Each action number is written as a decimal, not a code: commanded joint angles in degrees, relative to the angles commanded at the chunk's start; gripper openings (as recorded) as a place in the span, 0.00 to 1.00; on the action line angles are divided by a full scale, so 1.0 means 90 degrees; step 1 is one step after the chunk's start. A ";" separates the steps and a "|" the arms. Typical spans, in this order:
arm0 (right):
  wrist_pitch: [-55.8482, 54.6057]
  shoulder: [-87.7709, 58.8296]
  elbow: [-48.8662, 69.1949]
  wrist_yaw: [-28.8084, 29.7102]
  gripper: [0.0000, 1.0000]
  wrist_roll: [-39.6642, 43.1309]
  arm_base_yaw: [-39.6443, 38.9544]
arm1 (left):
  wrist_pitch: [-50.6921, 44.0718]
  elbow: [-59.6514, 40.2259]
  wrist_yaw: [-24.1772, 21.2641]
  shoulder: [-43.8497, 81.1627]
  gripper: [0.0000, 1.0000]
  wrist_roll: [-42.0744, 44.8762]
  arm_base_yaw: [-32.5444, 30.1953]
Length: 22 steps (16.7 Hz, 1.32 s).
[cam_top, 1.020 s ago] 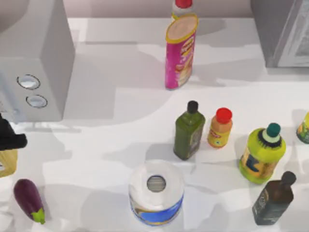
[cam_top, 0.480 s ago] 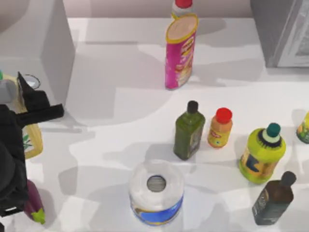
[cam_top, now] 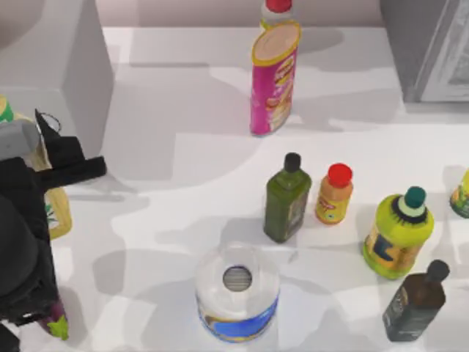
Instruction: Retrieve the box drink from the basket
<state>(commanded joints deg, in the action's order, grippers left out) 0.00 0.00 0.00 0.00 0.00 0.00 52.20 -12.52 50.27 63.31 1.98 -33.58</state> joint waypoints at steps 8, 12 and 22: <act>0.0000 0.0000 0.0000 0.0000 1.00 0.0000 0.0000 | 0.1616 0.0022 -0.0507 0.1677 0.00 -0.0012 0.0499; 0.0000 0.0000 0.0000 0.0000 1.00 0.0000 0.0000 | 0.2610 0.0029 -0.0875 0.2672 0.00 -0.0035 0.0849; 0.0000 0.0000 0.0000 0.0000 1.00 0.0000 0.0000 | 0.3031 -0.0029 -0.1058 0.3055 0.23 -0.0036 0.0996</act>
<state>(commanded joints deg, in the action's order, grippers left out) 0.00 0.00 0.00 0.00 0.00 0.00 79.49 -12.78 40.75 90.81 1.65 -24.62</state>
